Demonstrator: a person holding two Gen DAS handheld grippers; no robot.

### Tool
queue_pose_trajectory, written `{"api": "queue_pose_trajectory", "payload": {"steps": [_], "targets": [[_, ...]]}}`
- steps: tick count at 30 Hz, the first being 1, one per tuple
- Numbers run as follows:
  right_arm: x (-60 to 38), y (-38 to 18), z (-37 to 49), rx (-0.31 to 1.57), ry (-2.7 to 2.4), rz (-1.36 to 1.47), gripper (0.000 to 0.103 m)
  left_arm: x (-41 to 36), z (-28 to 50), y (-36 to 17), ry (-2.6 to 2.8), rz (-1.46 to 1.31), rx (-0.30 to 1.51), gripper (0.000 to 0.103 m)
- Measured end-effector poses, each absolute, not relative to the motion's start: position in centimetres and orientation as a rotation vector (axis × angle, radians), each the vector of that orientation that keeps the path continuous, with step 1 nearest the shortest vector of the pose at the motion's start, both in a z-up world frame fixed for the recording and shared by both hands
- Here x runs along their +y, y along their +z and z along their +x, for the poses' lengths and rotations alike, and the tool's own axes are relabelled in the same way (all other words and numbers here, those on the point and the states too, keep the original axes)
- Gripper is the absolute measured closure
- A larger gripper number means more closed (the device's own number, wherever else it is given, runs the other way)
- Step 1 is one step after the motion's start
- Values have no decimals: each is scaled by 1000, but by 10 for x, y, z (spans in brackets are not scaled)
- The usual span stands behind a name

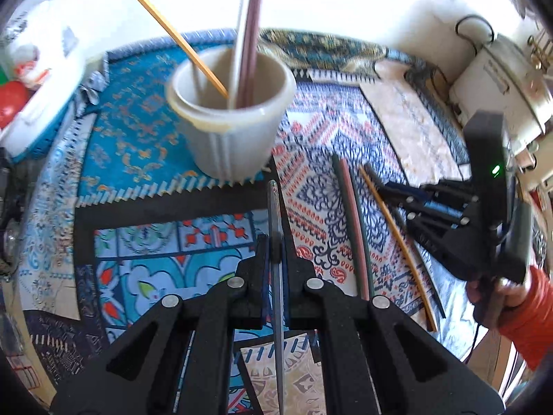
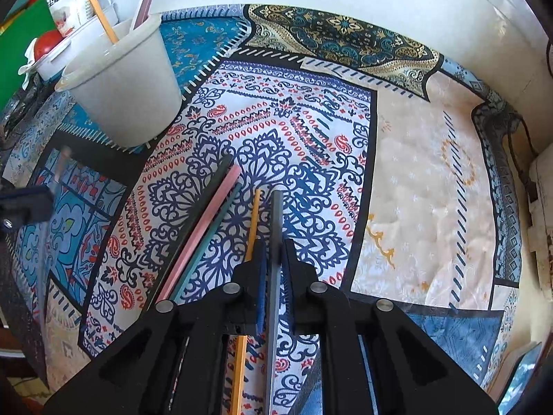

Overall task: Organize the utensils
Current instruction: 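Lift both held chopsticks upright and carry them toward the white cup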

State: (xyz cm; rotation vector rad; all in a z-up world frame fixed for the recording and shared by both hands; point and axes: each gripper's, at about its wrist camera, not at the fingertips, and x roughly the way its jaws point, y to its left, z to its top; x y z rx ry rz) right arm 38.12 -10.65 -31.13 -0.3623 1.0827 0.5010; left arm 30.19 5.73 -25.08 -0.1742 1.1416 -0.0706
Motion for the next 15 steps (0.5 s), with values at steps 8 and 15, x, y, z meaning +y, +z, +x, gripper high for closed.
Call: {"api": "queue_pose_trajectory", "payload": {"steps": [8, 15], "targets": [[-110, -307, 383, 1091, 525, -272, 97, 66, 292, -224, -38, -197, 1068, 99], [-128, -280, 371, 1034, 532, -199, 97, 63, 287, -206, -13, -208, 1009, 99]]}}
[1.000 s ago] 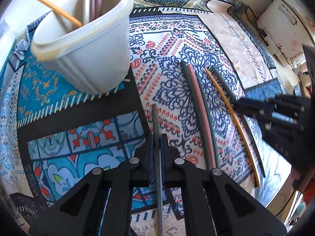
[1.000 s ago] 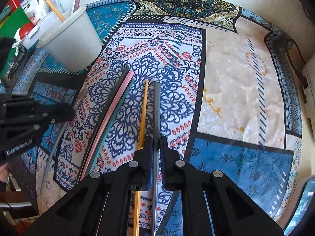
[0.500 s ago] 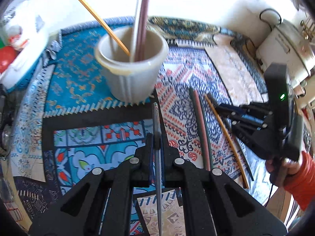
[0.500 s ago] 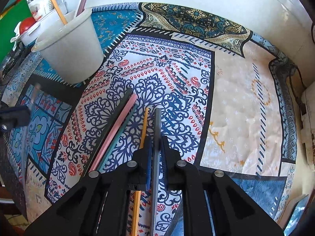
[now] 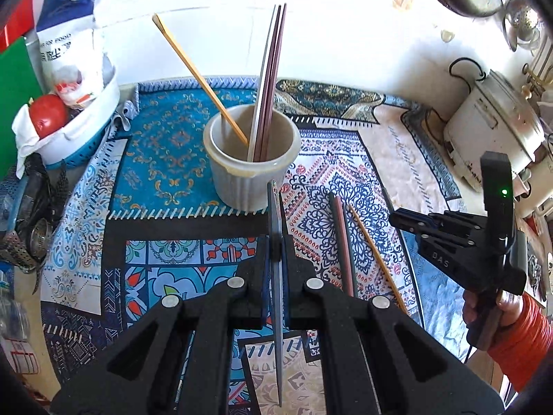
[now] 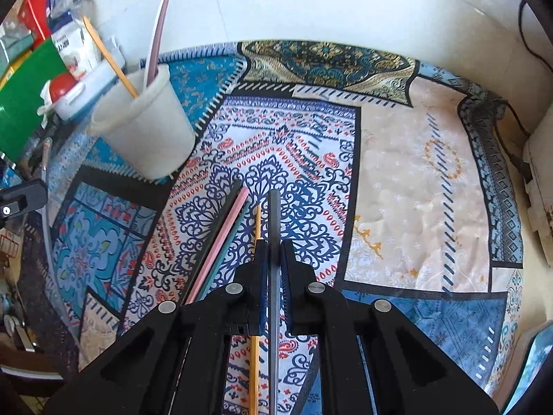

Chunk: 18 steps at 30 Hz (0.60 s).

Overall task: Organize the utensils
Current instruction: 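Lift both held chopsticks upright and carry them toward the white cup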

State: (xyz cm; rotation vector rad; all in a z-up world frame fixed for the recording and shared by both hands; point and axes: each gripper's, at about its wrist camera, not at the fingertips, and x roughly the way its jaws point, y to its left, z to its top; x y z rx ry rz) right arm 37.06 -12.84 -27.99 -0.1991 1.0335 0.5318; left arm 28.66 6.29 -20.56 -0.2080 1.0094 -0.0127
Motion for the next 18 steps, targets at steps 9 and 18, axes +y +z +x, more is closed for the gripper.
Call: {"api": "queue_pose_trajectory", "payload": {"steps": [9, 18], "targets": [[-155, -242, 345, 931, 518, -159, 97, 59, 271, -178, 9, -218, 932, 99], [-171, -209, 327, 833, 496, -139, 97, 49, 254, -153, 3, -195, 862, 99]]}}
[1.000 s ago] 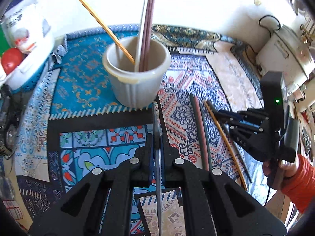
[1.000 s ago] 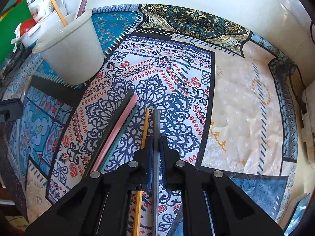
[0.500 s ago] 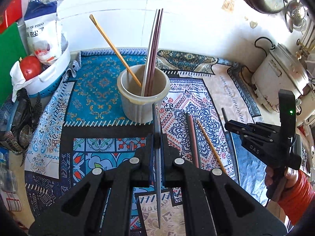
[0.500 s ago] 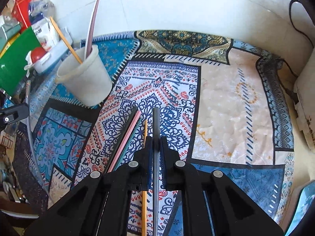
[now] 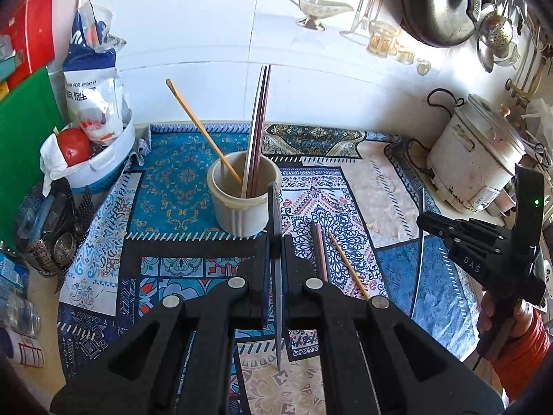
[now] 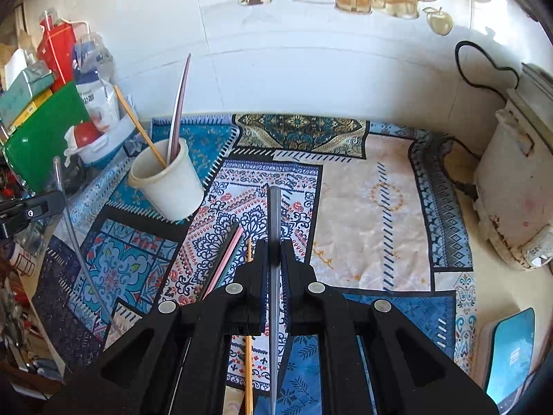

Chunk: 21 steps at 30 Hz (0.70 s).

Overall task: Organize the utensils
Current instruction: 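Lift both held chopsticks upright and carry them toward the white cup, then lower both chopsticks into the white cup and open both tools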

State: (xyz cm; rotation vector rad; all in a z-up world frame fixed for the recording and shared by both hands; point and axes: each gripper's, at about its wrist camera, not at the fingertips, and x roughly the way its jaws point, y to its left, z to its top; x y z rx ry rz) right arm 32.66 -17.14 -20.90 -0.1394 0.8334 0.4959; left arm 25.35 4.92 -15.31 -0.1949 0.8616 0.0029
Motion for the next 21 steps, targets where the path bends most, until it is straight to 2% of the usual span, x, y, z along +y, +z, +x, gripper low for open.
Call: {"api": "queue_pose_trajectory", "payload": {"steps": [21], "targets": [[-182, -155, 311, 672, 492, -97, 97, 54, 244, -109, 17, -194, 732, 99]]}}
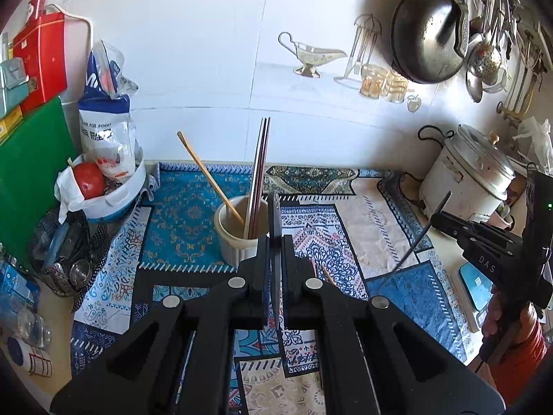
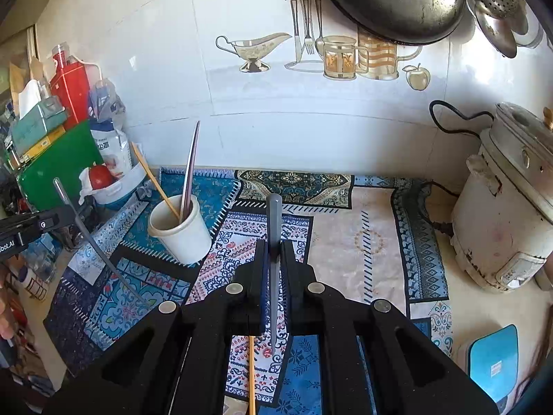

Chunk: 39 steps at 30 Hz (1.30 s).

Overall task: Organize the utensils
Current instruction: 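Lower both chopsticks into the white cup and open both tools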

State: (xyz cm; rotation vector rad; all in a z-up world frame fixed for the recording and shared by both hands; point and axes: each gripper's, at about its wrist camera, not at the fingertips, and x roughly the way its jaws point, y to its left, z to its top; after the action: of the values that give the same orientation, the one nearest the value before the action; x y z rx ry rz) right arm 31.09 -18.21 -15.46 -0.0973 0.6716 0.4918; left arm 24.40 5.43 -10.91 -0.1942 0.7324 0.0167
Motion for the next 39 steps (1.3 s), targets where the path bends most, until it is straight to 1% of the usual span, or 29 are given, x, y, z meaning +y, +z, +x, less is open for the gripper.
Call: {"api": "queue_pose_trajectory", "payload": {"steps": [23, 32, 39], "targets": [[-126, -84, 328, 509, 653, -150, 97, 82, 265, -30, 53, -197, 529, 99], [-89, -51, 331, 420, 767, -156, 97, 98, 289, -26, 87, -199, 510, 99], [-56, -64, 349, 448, 837, -158, 97, 111, 317, -47, 102, -217, 564, 99]]}}
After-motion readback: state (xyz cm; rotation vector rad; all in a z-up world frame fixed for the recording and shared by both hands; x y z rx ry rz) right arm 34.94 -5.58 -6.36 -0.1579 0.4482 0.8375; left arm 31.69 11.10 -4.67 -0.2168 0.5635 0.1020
